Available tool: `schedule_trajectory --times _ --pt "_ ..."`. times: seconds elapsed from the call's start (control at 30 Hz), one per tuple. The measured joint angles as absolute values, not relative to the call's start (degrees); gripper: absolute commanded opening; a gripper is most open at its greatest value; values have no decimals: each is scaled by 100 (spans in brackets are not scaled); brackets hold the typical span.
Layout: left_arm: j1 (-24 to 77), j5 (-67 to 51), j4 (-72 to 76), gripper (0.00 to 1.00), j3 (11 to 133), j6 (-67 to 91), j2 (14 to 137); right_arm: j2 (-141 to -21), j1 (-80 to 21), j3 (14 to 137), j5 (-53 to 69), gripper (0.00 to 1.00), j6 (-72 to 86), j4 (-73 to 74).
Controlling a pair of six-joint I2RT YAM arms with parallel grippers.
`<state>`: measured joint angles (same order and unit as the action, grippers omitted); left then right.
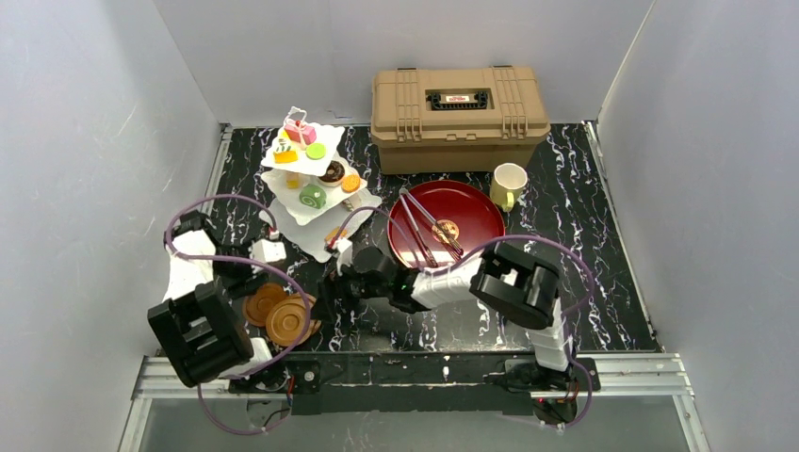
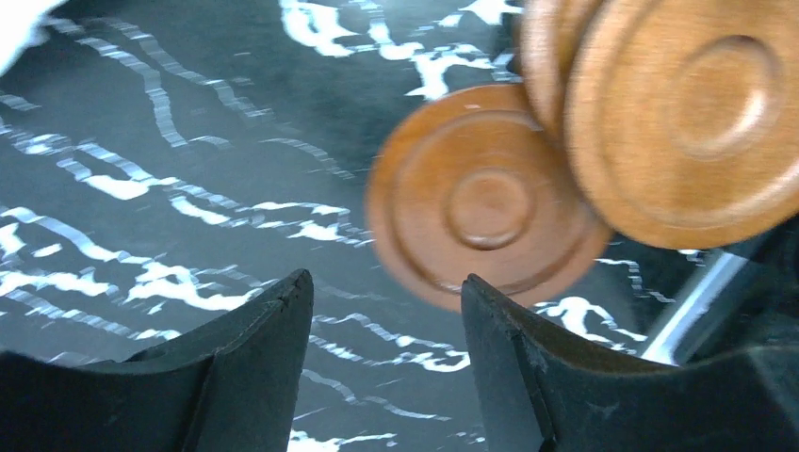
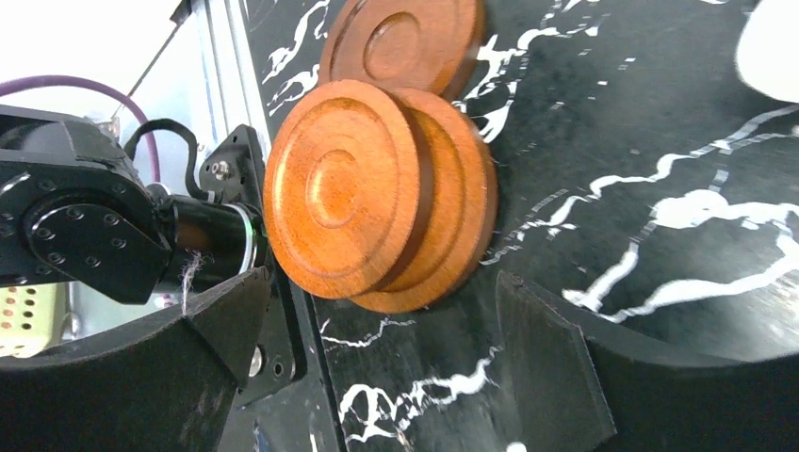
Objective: Serve the afternoon tea
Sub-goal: Adjust the coaster at the center of the board.
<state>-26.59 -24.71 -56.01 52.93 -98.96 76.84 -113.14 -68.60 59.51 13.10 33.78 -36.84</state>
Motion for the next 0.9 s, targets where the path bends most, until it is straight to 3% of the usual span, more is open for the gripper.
schedule_trajectory --times 0.63,0.9 --pt "-2759 -3188 -6351 58 4252 -11316 7181 -11977 -7089 6617 1284 98 3166 -3371" --pt "-2700 -3614 -6252 59 3885 -11378 7022 -12226 -7057 6820 1459 88 3354 -3594"
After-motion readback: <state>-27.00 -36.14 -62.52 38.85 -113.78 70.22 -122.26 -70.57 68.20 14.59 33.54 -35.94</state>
